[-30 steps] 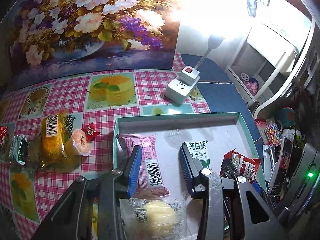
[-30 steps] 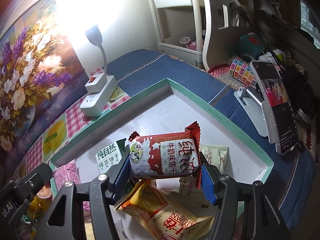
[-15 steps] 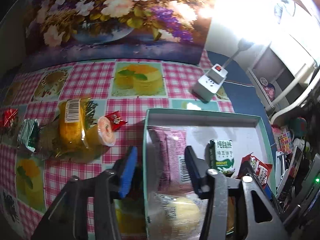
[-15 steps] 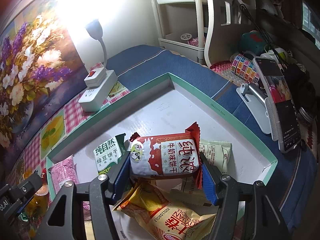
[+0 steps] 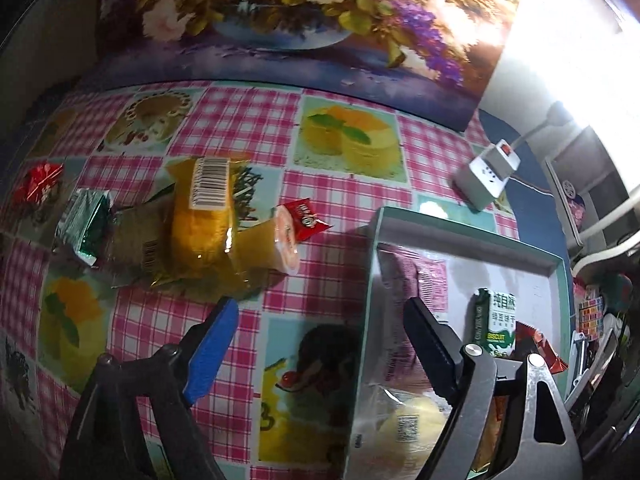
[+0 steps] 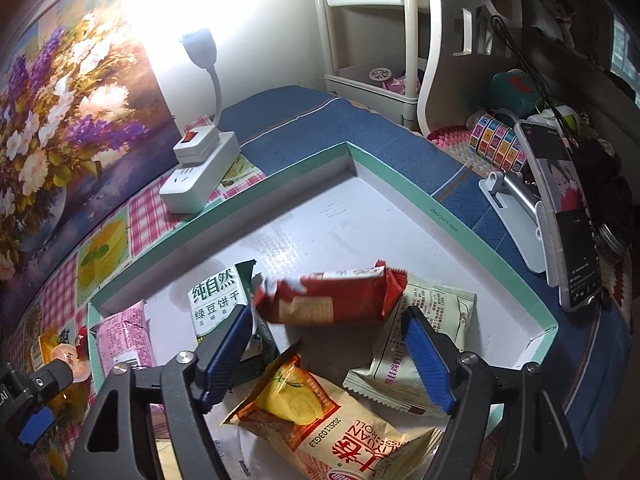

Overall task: Organize snacks
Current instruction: 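Open the left tool to drop the green packet while the right tool releases the biscuit box, then move the left tool to the silver-green packet while the right tool approaches the yellow bread bag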

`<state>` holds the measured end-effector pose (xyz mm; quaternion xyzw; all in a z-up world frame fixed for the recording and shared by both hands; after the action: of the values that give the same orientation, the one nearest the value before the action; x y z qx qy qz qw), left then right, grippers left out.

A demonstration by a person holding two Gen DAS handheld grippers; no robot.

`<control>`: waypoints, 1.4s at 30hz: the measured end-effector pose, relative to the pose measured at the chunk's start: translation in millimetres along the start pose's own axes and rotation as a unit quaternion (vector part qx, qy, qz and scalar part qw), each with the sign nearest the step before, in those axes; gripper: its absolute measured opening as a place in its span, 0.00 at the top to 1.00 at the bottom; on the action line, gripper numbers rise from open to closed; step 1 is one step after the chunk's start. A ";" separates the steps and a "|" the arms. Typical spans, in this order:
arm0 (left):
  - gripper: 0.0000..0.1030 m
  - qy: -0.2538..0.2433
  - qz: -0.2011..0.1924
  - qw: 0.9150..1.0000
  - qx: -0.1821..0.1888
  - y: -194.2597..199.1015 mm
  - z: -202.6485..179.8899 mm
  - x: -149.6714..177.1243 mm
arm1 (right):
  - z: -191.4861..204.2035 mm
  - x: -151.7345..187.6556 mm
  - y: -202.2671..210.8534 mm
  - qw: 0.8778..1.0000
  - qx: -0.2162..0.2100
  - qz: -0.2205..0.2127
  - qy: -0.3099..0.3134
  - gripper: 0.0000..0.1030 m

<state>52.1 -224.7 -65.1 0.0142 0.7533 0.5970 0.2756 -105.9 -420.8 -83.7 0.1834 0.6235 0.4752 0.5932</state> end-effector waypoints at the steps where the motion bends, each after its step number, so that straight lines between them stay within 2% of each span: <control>1: 0.17 0.006 0.002 1.000 -0.002 -0.8 3.3 0.1 | 0.5 0.1 0.1 1.000 0.001 -0.001 0.002 0.19; 8: 0.14 0.032 0.014 0.999 -0.025 -7.2 23.0 2.7 | 2.1 0.6 0.6 1.000 0.000 -0.004 0.010 0.15; 9: 0.13 0.035 0.016 0.999 -0.028 -7.8 24.8 2.9 | 2.8 1.0 0.3 1.000 0.000 -0.004 0.012 0.11; 10: 0.13 0.039 0.017 0.999 -0.031 -8.4 27.3 3.4 | 3.3 1.2 0.1 1.000 0.001 -0.004 0.013 0.00; 14: 0.11 0.047 0.018 0.998 -0.032 -9.0 32.6 3.7 | 5.1 1.0 1.4 1.000 -0.002 -0.009 0.018 0.00; 17: 0.06 0.047 0.016 0.998 -0.037 -9.2 34.0 3.0 | 6.9 1.3 2.0 1.000 -0.005 -0.010 0.021 0.00; 36: 0.06 0.055 0.009 0.998 -0.032 -5.5 43.0 -0.4 | 22.0 2.7 12.7 0.999 -0.030 -0.020 0.035 0.00; 39: 0.06 0.054 -0.003 0.998 -0.040 0.3 54.3 -4.6 | 35.9 4.1 22.4 0.997 -0.049 -0.026 0.052 0.00; 42: 0.06 0.058 -0.006 0.996 -0.069 4.4 77.4 -7.5 | 52.6 9.5 28.6 0.994 -0.070 -0.025 0.075 0.00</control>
<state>90.6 -157.0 -68.6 -0.0438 0.7252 0.6456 0.2353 -69.6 -379.8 -57.7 0.0897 0.6361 0.5150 0.5676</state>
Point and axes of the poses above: each gripper's, at about its wrist camera, not at the fingertips, and y roughly against the way its jaws point, z to its left, x to its underside, the point moved 7 cm from there along -y, roughly the way its jaws point, and after that the axes turned 5 degrees about -y, right-handed, at the moved point
